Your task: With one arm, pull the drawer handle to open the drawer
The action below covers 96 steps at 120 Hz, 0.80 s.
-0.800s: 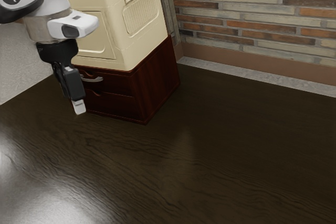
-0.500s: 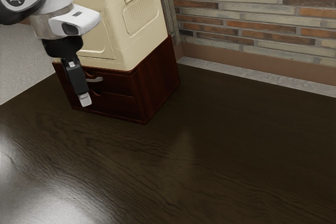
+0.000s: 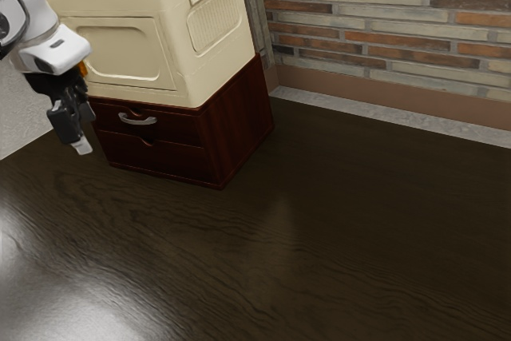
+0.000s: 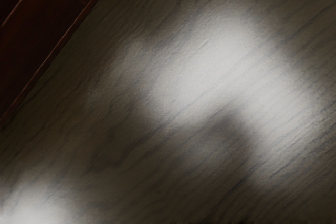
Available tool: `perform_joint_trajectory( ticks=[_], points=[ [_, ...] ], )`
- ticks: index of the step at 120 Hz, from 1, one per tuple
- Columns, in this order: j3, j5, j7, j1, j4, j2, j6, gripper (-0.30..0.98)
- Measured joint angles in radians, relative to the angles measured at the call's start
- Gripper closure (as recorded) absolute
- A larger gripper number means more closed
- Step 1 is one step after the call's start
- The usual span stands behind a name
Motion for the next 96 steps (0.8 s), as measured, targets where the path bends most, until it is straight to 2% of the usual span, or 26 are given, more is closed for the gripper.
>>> perform_joint_trajectory(
  ticks=[38,60,81,96],
  points=[
    [0.023,-0.01,0.379,0.088,0.009,0.107,0.154,0.0],
    [0.026,-0.096,0.579,0.113,0.006,0.137,0.276,0.0],
    [0.028,-0.243,0.768,0.139,-0.007,0.166,0.399,0.0],
    [0.028,-0.301,0.885,0.165,-0.008,0.186,0.454,0.05]
  ],
)
